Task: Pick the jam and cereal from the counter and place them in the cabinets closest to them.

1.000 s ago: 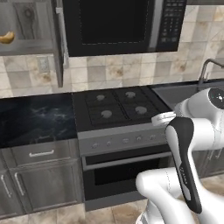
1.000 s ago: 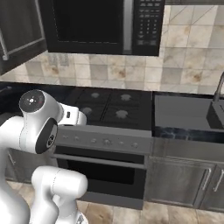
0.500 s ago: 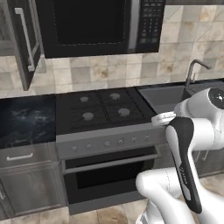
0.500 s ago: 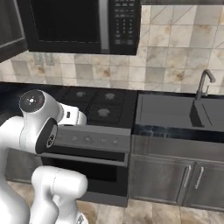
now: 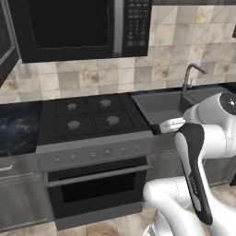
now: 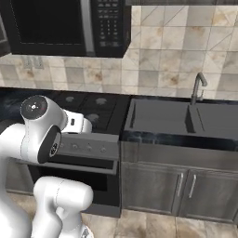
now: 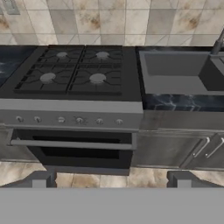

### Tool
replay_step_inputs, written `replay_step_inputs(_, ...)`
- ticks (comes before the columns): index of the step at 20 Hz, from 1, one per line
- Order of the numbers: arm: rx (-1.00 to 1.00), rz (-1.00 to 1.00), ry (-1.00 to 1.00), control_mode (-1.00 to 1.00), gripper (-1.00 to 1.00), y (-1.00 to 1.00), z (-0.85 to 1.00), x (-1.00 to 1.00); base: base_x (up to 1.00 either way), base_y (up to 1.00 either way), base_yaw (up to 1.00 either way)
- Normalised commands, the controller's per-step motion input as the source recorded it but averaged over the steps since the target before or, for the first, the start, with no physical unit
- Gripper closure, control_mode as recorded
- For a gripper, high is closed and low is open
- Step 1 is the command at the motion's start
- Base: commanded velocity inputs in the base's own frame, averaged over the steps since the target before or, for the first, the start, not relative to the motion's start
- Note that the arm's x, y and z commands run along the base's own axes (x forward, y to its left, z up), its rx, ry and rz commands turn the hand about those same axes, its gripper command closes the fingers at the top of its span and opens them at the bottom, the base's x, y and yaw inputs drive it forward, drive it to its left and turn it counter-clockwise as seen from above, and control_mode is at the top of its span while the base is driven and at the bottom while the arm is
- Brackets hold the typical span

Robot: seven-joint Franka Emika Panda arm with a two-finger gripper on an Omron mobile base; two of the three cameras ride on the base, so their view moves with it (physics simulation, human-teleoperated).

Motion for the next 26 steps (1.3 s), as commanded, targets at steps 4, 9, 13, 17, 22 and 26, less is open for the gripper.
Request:
replay_step_inputs(4,0.00,0.00,0.00,1.00,-1.00,0.00,0.00,0.00,0.00,-0.49,-0.01)
replay_step_inputs(9,0.00,0.00,0.00,1.00,-1.00,0.00,0.00,0.00,0.00,-0.49,-0.01)
replay_step_inputs(13,0.00,0.00,0.00,1.00,-1.00,0.00,0.00,0.00,0.00,-0.52,-0.01)
replay_step_inputs(17,0.00,0.00,0.00,1.00,-1.00,0.00,0.00,0.00,0.00,-0.52,-0.01)
replay_step_inputs(22,0.00,0.00,0.00,1.00,-1.00,0.00,0.00,0.00,0.00,-0.52,-0.01)
replay_step_inputs(26,0.00,0.00,0.00,1.00,-1.00,0.00,0.00,0.00,0.00,-0.52,-0.01)
